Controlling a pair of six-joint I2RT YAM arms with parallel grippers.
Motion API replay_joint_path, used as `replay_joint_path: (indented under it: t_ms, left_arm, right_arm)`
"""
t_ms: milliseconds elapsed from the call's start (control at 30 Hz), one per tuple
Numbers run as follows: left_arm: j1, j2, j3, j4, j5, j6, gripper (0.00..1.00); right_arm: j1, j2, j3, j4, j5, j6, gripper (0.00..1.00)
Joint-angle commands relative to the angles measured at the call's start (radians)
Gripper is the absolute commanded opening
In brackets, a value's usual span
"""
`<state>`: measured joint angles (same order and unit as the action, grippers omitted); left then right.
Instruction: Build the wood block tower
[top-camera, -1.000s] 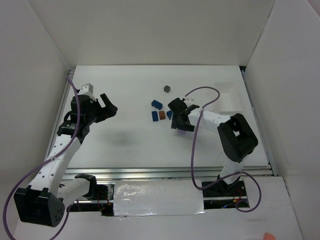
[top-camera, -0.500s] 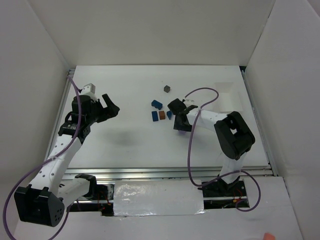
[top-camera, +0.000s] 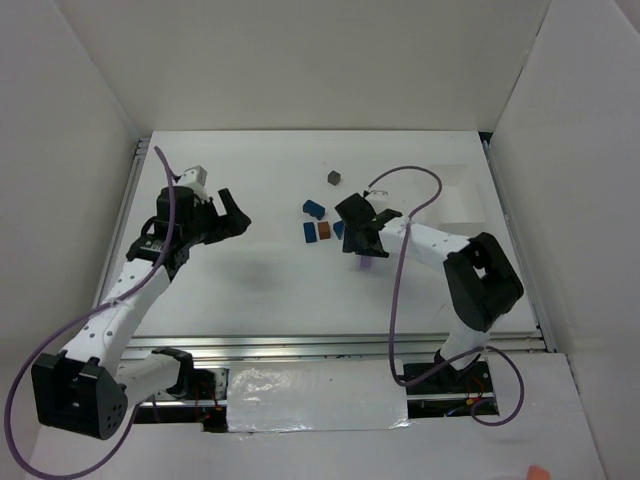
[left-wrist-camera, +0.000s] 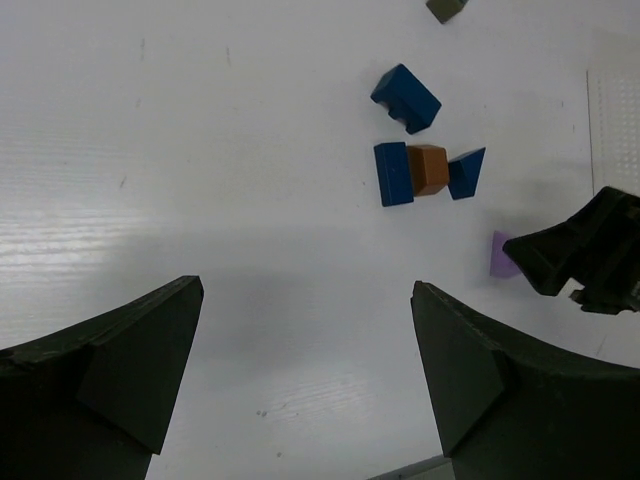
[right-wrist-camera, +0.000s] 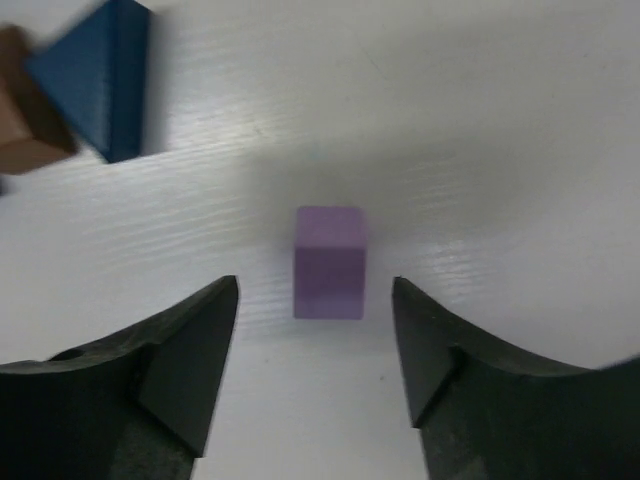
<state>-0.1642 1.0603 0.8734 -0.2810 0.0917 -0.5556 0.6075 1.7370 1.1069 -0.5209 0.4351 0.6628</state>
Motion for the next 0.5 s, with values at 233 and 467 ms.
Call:
replay_joint_path:
  t_ms: [233,467]
  left_arm:
    - [-0.257,0.346,0.26,0.072,-0.03,-0.064,0.99]
    - [-0.397,0.674,0.567,-0.063,-0.084,-0.069,0.98]
  right_arm:
    - [-0.066,-0.445,-0.071,0.01,0.093,-0.032,1.0]
    - [-0.178,-0.648,-0.206,0.03,0.094,-0.045,1.0]
